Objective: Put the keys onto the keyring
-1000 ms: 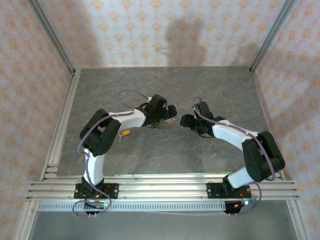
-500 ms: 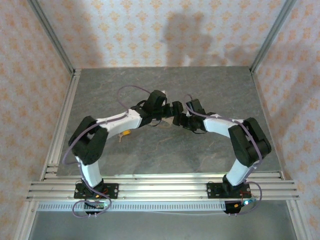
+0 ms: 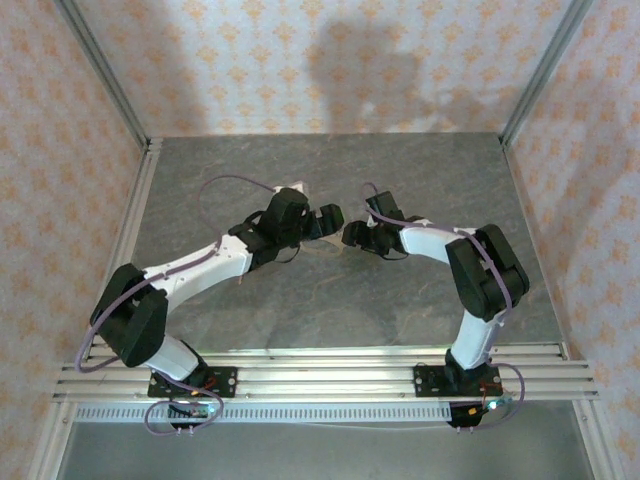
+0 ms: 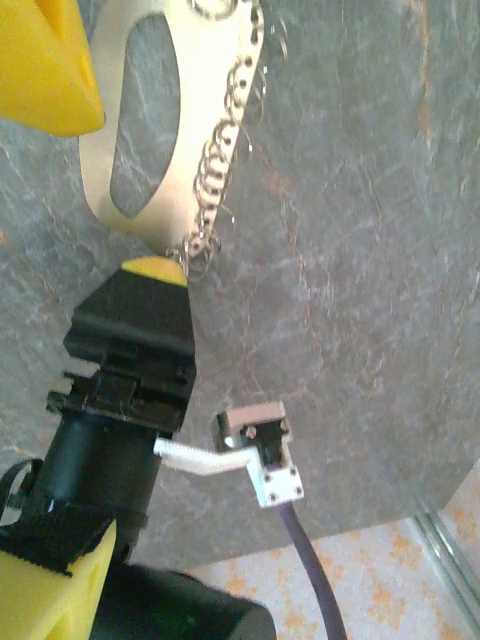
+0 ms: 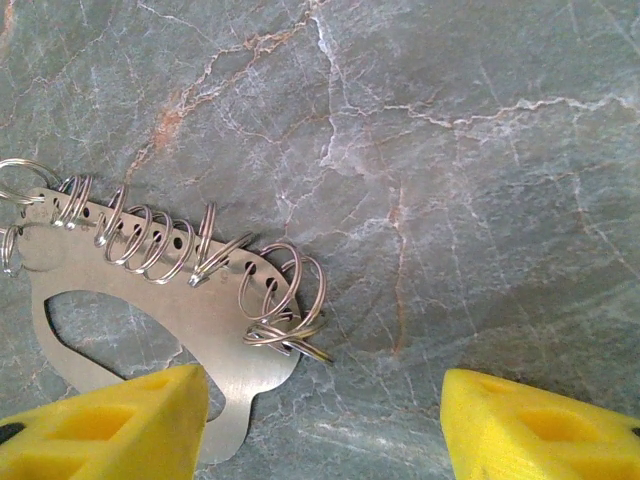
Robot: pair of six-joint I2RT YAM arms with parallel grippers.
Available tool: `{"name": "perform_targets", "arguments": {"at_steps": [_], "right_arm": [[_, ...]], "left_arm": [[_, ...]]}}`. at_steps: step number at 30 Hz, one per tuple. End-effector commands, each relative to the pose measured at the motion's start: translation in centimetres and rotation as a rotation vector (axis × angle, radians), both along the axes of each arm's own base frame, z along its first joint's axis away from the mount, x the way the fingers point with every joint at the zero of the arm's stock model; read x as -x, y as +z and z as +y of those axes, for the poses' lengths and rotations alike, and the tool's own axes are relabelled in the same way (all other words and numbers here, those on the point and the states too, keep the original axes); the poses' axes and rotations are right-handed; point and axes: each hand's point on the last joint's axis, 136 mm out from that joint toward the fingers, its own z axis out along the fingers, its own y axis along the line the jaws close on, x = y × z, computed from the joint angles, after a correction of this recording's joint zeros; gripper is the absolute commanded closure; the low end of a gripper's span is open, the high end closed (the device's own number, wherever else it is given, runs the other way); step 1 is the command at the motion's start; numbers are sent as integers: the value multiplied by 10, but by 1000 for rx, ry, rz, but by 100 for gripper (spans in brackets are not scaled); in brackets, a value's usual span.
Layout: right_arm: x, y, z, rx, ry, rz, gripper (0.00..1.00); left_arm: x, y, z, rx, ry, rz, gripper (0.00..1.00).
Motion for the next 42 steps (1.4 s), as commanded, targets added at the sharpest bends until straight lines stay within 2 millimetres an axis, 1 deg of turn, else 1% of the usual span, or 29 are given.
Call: {"name": "perform_targets", "arguments": {"at_steps": [1, 8, 18, 25, 28, 33, 35, 39, 42], "right_arm": [[-12, 2, 15, -29, 38, -37, 38], [-12, 7, 28, -41, 64, -46, 40], [-8, 11, 36, -42, 78, -48, 41], [-3, 14, 42, -51, 97, -47, 42], [1, 16, 45, -63, 105, -44, 43], [10, 28, 51, -89, 130, -57, 44], [12, 35, 49, -87, 132, -71, 44], [11, 40, 33, 0, 114, -110, 44], [9, 37, 23, 68, 110, -108, 45]], "left_arm": [[-1, 6, 18, -37, 51, -29, 3], [-1, 5, 22, -36, 62, -31, 3], [-1, 2, 23, -33, 66, -30, 3], [-1, 0, 21, -28, 64, -28, 3], [-1, -1, 21, -29, 62, -26, 3], [-1, -2, 21, -33, 61, -26, 3], [-1, -3, 21, -36, 60, -25, 3], [-1, -2, 22, -37, 59, -28, 3], [0, -4, 22, -47, 56, -24, 3]]}}
